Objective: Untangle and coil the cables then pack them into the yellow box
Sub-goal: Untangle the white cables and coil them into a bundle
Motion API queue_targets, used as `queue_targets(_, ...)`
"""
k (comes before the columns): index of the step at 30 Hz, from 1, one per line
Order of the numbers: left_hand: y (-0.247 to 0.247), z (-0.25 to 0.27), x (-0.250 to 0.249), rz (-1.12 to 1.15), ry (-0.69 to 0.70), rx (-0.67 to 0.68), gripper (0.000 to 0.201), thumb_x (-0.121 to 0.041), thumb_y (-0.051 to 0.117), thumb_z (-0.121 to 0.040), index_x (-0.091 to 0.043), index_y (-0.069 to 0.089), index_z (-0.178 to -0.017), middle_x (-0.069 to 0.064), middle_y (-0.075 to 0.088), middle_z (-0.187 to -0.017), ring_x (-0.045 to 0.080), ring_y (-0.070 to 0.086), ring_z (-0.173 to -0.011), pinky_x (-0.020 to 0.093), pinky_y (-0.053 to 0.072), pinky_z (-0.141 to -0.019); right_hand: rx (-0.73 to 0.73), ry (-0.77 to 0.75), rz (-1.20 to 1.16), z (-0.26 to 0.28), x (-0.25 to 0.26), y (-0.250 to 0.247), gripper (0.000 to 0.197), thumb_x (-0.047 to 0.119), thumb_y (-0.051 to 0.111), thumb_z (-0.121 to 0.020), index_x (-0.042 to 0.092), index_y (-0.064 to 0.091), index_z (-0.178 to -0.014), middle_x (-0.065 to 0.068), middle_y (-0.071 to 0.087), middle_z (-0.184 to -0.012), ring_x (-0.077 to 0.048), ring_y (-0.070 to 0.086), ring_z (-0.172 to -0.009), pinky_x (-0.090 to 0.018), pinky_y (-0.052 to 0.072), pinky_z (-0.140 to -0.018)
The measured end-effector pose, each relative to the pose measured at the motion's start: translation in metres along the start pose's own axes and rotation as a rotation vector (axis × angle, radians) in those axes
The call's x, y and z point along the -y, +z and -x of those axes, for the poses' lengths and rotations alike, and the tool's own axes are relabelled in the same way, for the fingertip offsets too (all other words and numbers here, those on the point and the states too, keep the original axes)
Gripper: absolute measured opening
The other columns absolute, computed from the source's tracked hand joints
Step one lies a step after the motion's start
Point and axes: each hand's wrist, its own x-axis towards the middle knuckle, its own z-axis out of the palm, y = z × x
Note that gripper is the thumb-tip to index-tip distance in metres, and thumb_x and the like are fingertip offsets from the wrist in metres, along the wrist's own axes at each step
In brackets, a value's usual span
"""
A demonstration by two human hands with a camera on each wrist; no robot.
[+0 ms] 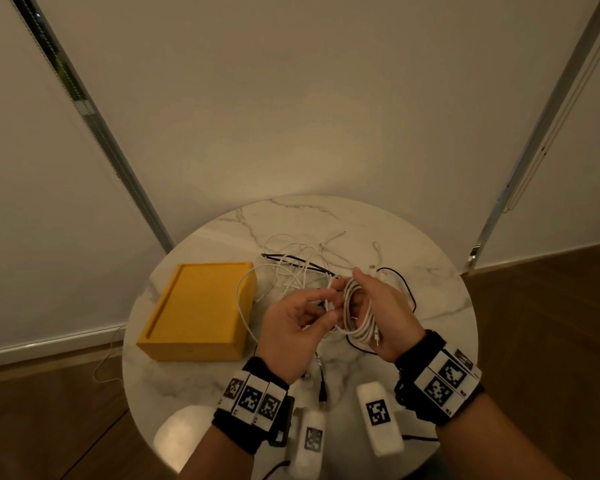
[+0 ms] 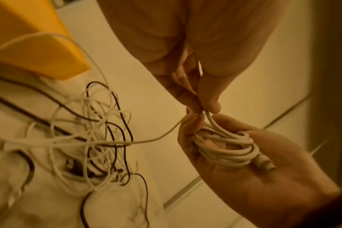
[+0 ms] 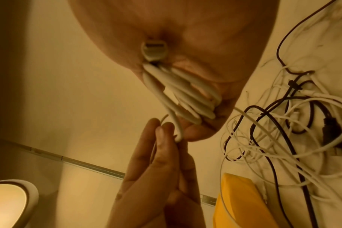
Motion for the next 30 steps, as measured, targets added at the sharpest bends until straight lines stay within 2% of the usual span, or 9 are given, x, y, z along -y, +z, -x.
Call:
queue_targets(3,-0.005,0.000,0.002,-0.129,0.036,0.040,0.042,-0.002,0.078,-0.081,-0.030,0.073,-0.111,-0.001,0.073,-0.097,0.022,0.070,-0.080,0.036,0.061,-0.074,0.023,0.013,0.008,0.000,-0.004,0.002,0.044,0.039,0.050,-0.103,0.001,0.070,-0.094,-0.024,0.066,-0.088,-0.033,0.064,-0.076,-0.043,0.051,-0.075)
queue_targets(6,-0.007,-0.002,0.001,-0.305,0.113,0.046,0.055,-0.007,0.081,-0.077,-0.036,0.068,-0.121,-0.012,0.070,-0.104,0.013,0.066,-0.083,0.031,0.058,-0.075,0.118,0.038,-0.014,0.001,-0.008,0.005,0.055,0.040,0.048,-0.104,-0.011,0.065,-0.116,-0.037,0.065,-0.111,-0.041,0.065,-0.100,-0.052,0.050,-0.095)
queue_targets(9,-0.006,-0.004,0.000,-0.383,0.161,0.083,0.069,-0.007,0.081,-0.075,-0.036,0.057,-0.133,-0.016,0.059,-0.119,0.006,0.064,-0.103,0.027,0.057,-0.084,0.211,0.083,-0.041,0.003,-0.010,0.012,0.053,0.040,0.043,-0.106,-0.006,0.064,-0.120,-0.027,0.070,-0.106,-0.033,0.070,-0.092,-0.038,0.057,-0.076)
queue_targets(13,-0.005,-0.003,-0.002,-0.414,0.087,0.049,0.090,-0.011,0.085,-0.073,-0.043,0.038,-0.142,-0.013,0.035,-0.128,-0.012,0.047,-0.112,0.007,0.047,-0.086,0.210,0.067,0.109,0.002,-0.013,0.011,0.044,0.044,0.047,-0.104,0.009,0.068,-0.120,-0.017,0.073,-0.106,-0.027,0.069,-0.085,-0.034,0.055,-0.068)
queue_targets(15,-0.007,-0.004,0.001,-0.533,0.083,0.053,0.095,-0.026,0.087,-0.071,-0.047,0.031,-0.145,-0.008,0.030,-0.132,-0.004,0.037,-0.119,0.006,0.034,-0.097,0.169,0.056,0.158,0.002,-0.013,0.010,0.041,0.044,0.051,-0.103,0.010,0.071,-0.111,-0.013,0.070,-0.091,-0.027,0.068,-0.080,-0.032,0.054,-0.064)
queue_targets(17,-0.009,-0.005,0.001,-0.555,0.061,0.111,0.095,-0.035,0.085,-0.070,-0.051,0.029,-0.144,-0.010,0.030,-0.136,0.004,0.035,-0.126,0.013,0.032,-0.105,0.156,0.059,0.141,0.002,-0.013,0.010,0.037,0.042,0.054,-0.101,0.009,0.071,-0.102,-0.011,0.062,-0.079,-0.028,0.065,-0.074,-0.032,0.053,-0.062)
queue_targets(20,-0.016,-0.009,-0.004,-0.469,0.102,0.275,0.086,-0.030,0.080,-0.075,-0.038,0.034,-0.148,-0.009,0.038,-0.138,0.007,0.042,-0.131,0.028,0.041,-0.109,0.188,0.084,0.086,0.004,-0.010,0.009,0.033,0.040,0.055,-0.101,0.010,0.069,-0.095,-0.008,0.055,-0.072,-0.023,0.057,-0.061,-0.030,0.048,-0.056)
queue_targets(25,-0.029,-0.029,-0.022,-0.232,-0.020,0.486,0.078,-0.016,0.051,-0.071,-0.029,0.042,-0.147,0.000,0.042,-0.134,0.004,0.047,-0.121,0.022,0.048,-0.095,0.363,0.150,0.080,0.007,-0.009,0.008,0.021,0.034,0.062,-0.093,0.014,0.065,-0.088,-0.005,0.049,-0.069,-0.018,0.044,-0.053,-0.027,0.040,-0.046)
queue_targets(30,-0.035,-0.056,-0.020,-0.562,0.139,0.622,0.055,-0.004,0.049,-0.083,-0.013,0.056,-0.137,0.003,0.042,-0.148,0.007,0.036,-0.138,0.012,0.028,-0.110,0.404,0.200,0.101,0.006,-0.009,0.003,0.016,0.032,0.062,-0.085,0.016,0.059,-0.087,-0.002,0.047,-0.068,-0.013,0.039,-0.054,-0.023,0.029,-0.043)
